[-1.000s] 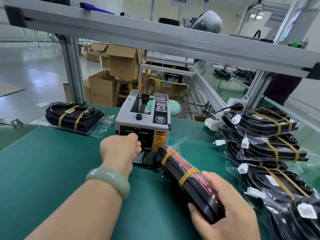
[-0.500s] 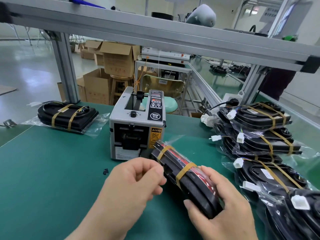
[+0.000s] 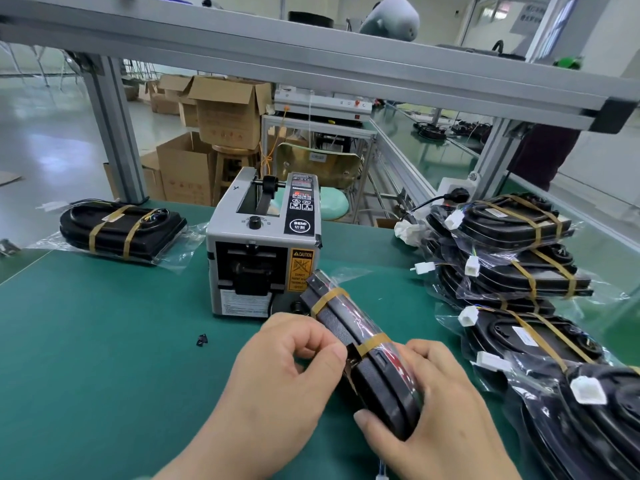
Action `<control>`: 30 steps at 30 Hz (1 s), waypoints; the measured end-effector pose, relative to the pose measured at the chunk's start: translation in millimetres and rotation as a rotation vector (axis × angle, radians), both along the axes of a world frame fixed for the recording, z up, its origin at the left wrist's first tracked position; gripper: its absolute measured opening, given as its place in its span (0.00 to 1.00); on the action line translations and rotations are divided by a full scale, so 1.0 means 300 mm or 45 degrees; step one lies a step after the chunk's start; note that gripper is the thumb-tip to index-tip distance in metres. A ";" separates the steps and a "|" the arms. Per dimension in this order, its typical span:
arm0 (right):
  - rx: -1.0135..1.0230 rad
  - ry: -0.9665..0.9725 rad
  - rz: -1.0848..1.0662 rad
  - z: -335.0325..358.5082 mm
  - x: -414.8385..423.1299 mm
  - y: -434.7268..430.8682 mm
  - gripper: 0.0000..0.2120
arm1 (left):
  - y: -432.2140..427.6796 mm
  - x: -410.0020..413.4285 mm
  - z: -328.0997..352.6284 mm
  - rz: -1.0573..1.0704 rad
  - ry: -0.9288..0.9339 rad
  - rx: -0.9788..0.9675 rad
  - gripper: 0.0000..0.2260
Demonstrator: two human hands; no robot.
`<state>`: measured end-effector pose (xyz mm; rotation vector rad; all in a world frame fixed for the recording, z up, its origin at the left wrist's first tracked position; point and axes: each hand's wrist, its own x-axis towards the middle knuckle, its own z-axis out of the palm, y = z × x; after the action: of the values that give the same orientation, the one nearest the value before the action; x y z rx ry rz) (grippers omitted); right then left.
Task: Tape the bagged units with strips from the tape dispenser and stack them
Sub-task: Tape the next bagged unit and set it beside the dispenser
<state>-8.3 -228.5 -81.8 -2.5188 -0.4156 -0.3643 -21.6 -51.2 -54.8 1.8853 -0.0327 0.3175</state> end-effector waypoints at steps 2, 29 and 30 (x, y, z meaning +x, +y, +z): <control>-0.021 -0.004 0.009 -0.003 -0.003 0.005 0.34 | -0.004 0.002 -0.003 0.008 0.054 0.044 0.03; -0.045 0.005 -0.084 -0.019 -0.029 0.041 0.32 | -0.065 -0.013 -0.022 0.109 0.176 0.069 0.06; -0.056 0.012 -0.084 -0.019 -0.029 0.042 0.32 | -0.067 -0.012 -0.023 0.112 0.174 0.071 0.06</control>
<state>-17.0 -216.0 -87.6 -2.5808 -0.3407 -0.3719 -25.2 -71.2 -61.6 1.9635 0.1349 0.2495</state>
